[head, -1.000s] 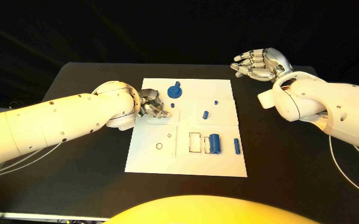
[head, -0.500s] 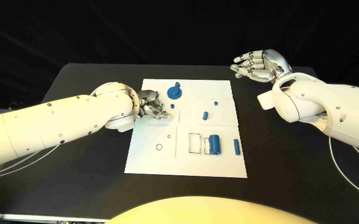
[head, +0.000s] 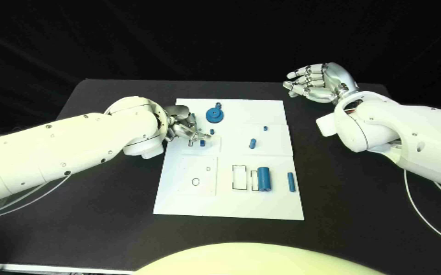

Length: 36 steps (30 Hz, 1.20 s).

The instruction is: Assemble the parts on the task board

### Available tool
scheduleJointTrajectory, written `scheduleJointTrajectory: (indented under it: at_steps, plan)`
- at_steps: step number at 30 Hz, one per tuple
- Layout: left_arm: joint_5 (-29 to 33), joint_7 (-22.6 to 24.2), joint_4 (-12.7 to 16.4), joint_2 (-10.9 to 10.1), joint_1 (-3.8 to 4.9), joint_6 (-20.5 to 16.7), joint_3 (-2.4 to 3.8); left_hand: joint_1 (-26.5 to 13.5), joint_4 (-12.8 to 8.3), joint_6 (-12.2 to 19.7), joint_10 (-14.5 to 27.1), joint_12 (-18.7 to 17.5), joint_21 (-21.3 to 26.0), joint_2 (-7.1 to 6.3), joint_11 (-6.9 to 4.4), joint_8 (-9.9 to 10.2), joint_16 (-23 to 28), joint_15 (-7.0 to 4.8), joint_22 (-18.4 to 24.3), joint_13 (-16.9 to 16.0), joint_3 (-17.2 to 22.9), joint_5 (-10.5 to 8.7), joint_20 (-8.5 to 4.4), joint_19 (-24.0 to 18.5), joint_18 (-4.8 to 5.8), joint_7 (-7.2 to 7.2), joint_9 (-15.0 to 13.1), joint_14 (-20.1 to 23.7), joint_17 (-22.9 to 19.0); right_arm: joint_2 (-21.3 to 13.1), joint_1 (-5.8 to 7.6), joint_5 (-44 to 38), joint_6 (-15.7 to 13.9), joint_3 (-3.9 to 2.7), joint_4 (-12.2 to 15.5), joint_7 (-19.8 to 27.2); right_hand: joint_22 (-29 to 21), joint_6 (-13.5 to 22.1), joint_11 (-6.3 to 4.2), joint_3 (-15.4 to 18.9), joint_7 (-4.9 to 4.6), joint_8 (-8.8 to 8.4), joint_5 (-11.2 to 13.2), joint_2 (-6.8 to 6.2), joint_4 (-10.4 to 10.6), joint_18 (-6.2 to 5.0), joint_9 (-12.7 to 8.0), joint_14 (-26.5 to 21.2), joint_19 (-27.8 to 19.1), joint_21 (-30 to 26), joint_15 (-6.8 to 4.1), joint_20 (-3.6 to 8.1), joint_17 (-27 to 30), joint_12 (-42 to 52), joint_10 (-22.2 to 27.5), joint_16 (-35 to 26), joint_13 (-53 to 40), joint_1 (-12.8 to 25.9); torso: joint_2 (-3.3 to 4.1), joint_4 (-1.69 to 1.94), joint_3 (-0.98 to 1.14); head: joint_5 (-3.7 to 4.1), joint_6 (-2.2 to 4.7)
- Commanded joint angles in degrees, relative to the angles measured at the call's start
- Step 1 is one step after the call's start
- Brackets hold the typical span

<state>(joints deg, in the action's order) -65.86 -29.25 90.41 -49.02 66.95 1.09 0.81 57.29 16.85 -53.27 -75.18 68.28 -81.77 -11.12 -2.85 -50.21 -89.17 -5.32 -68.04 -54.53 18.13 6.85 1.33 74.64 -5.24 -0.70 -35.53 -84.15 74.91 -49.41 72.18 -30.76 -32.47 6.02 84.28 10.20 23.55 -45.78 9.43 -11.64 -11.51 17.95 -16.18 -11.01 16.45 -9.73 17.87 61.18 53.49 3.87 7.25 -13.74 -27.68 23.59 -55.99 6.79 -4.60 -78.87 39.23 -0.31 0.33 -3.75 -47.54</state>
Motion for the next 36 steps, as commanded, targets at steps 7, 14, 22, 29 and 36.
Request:
scheduleJointTrajectory:
  at_steps: [7, 14, 22, 29, 36]
  plan:
    - [2.69, 0.13, -0.11, -1.16, 2.25, 1.81, 1.9, 4.88, -0.03, 4.14, 6.8, -6.47, 2.71, 1.92, 1.65, 2.15, 2.26, 1.0, 4.83, 8.46, -1.97, 0.8, 0.95, -3.58, -0.36, -1.93, 0.99, -3.86, 8.85, 0.11, -0.04, 0.09, 0.09, -0.01, -0.18, 1.06, -0.14, -0.21, 0.21, 0.34, -1.88, -0.25, -0.18, 0.76, -0.1, -0.65, -0.08, -0.41, -0.41, -0.27, 0.08, -0.12, 0.12, -0.31, -0.16, -0.32, 0.1, -0.01, 0.04, -0.03, 0.02, -0.34, 0.55]
    - [4.31, 0.43, -5.24, 0.71, 4.82, 3.41, 2.24, 7.88, -0.04, 8.95, 9.6, -8.56, 3.89, 3.09, 4.37, 9.49, 3.21, 3.36, 6.73, 12.26, -0.66, 0.9, 2.78, -5.03, -0.76, -5.17, 5.32, -3.16, 7.01, 0.17, -0.04, 0.15, 0.17, -0.01, -0.29, 1.14, -0.18, -0.23, 0.2, 0.33, -1.87, -0.24, -0.19, 0.79, -0.11, -0.66, -0.08, -0.4, -0.42, -0.26, 0.07, -0.12, 0.15, -0.3, -0.19, -0.33, 0.12, -0.05, 0.1, -0.06, 0.1, -0.67, 1.18]
    - [2.31, 0.64, -14.94, 5.83, 6.96, 7.78, 2.24, 7.53, 0.07, 9.47, 9.51, -8.28, 3.87, 3.49, 5.15, 11.89, 3.13, 4.07, 6.51, 12.45, -0.73, 0.76, 3.46, -4.81, -0.75, -6.03, 7.05, -3.21, 7.09, 0.22, -0.04, 0.16, 0.29, -0.01, -0.34, 1.13, -0.26, -0.28, 0.18, 0.29, -1.85, -0.21, -0.2, 0.85, -0.15, -0.68, -0.09, -0.35, -0.43, -0.22, 0.06, -0.14, 0.21, -0.27, -0.26, -0.35, 0.17, -0.14, 0.11, -0.15, 0.12, -1.07, 1.8]
    - [1.2, 0.67, -20.47, 8.91, 7.9, 11.7, 1.65, 6.83, 0.09, 9.12, 9.55, -8.25, 3.91, 3.7, 5.2, 12.11, 3.19, 4.14, 6.56, 12.55, -0.97, 0.65, 3.59, -4.84, -0.77, -6.04, 7.31, -3.16, 6.94, 0.2, -0.04, 0.16, 0.33, -0.01, -0.36, 1.08, -0.26, -0.28, 0.18, 0.29, -1.85, -0.21, -0.2, 0.85, -0.15, -0.68, -0.09, -0.35, -0.43, -0.22, 0.06, -0.14, 0.21, -0.27, -0.26, -0.35, 0.17, -0.14, 0.13, -0.11, 0.21, -1.26, 2.03]
    - [1.21, 0.7, -24.77, 11.5, 8.1, 13.49, 0.81, 5.94, 0.09, 8.35, 9.7, -8.25, 3.98, 3.88, 5.13, 12.05, 3.26, 4.14, 6.65, 12.75, -1.38, 0.56, 3.7, -4.93, -0.81, -5.91, 7.47, -3.08, 6.77, 0.34, -0.04, 0.16, 0.37, -0.01, -0.42, 1.09, -0.26, -0.28, 0.18, 0.29, -1.85, -0.21, -0.2, 0.85, -0.15, -0.68, -0.09, -0.35, -0.43, -0.22, 0.06, -0.14, 0.21, -0.27, -0.26, -0.35, 0.17, -0.14, 0.11, 0.07, 0.1, -1.53, 2.04]
